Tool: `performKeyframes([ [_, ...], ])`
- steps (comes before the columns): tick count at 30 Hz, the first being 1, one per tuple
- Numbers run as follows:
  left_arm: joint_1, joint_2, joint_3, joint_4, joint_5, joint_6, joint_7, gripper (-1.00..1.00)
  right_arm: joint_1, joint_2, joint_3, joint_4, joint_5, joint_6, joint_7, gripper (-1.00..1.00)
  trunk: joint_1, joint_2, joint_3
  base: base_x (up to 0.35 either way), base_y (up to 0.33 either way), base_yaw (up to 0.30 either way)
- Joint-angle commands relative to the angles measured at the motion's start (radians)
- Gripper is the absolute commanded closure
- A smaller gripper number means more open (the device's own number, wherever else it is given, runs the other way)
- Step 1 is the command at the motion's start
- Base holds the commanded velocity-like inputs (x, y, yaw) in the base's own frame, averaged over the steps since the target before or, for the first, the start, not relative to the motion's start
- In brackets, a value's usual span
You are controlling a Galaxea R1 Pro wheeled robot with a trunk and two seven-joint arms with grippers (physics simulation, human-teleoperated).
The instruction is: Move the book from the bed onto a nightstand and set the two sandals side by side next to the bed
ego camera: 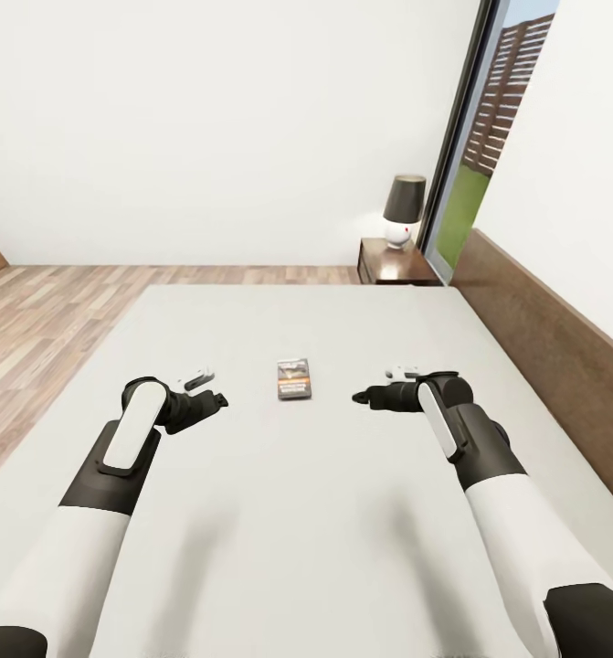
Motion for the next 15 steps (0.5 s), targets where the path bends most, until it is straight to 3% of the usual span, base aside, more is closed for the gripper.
performKeyframes([
  [1,-0.001,0.001,-0.002,-0.001,0.009,0.001,0.01,-1.0,-0.001,-0.001,0.002,-0.001,-0.003,0.004,-0.001,-1.0,0.0,-0.001,-0.003,0.0,0.0,0.002],
  [5,-0.001,0.001,-0.002,-0.001,0.009,0.001,0.01,-1.0,-0.001,-0.001,0.002,-0.002,-0.004,0.004,-0.001,-1.0,0.0,-0.001,-0.009,0.0,0.0,0.001],
  [15,-0.001,0.0,-0.003,-0.002,0.01,0.001,0.011,-1.0,0.001,-0.001,0.002,-0.004,-0.003,0.004,-0.001,-1.0,0.038,-0.071,-0.056,0.0,0.0,0.0],
])
